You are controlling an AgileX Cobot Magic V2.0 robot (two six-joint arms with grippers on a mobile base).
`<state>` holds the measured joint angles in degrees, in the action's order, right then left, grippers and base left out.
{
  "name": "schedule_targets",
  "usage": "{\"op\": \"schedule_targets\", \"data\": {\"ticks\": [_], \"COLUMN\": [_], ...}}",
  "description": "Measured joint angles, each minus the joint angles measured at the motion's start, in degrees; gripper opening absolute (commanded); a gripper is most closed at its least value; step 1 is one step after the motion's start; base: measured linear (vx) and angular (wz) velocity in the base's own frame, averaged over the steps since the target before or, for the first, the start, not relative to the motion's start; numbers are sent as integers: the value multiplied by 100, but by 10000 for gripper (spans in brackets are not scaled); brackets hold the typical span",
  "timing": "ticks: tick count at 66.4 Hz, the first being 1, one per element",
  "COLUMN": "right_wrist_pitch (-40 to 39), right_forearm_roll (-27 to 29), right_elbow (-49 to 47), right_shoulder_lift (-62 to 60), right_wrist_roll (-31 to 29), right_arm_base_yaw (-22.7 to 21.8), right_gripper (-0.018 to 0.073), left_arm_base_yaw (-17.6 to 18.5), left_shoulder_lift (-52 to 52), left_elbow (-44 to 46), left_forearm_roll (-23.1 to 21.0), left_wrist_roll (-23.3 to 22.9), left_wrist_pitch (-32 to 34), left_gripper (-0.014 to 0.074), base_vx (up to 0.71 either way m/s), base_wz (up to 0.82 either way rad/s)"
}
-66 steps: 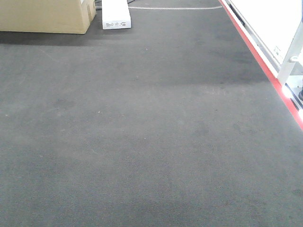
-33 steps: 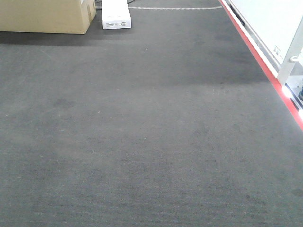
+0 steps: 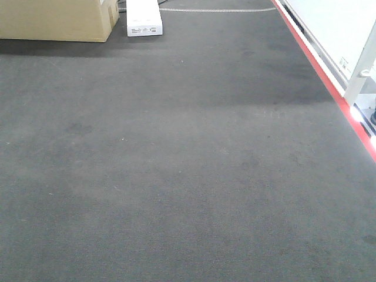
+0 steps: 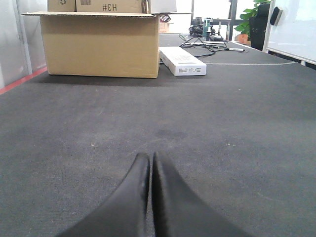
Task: Pour parts from conveyor to right shelf
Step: 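Drive away from the conveyor holding the block in the right gripper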
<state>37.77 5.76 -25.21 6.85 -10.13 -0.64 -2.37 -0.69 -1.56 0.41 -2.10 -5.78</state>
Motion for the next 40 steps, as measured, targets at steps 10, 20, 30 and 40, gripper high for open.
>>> {"op": "schedule_targets", "data": {"ticks": [10,20,30,40], "right_wrist_pitch": [0,-13,-13,-13], "right_forearm_roll": [-5,-178,-479,-744], "right_elbow": [150,150,150,150], "right_shoulder_lift": [-64,-64,-64,-64], "right_wrist_roll": [0,0,135,701], "right_arm_base_yaw": [0,0,0,0], "right_gripper": [-5,-5,-5,-5], "left_arm_base_yaw": [0,0,0,0], "left_shoulder_lift": [0,0,0,0], "left_elbow": [0,0,0,0], "left_forearm_roll": [0,0,0,0], "left_wrist_roll": [0,0,0,0], "left_wrist_pitch": [0,0,0,0], "left_gripper": [-6,-6,-6,-6], "base_vx": [0,0,0,0], "base_wz": [0,0,0,0]}}
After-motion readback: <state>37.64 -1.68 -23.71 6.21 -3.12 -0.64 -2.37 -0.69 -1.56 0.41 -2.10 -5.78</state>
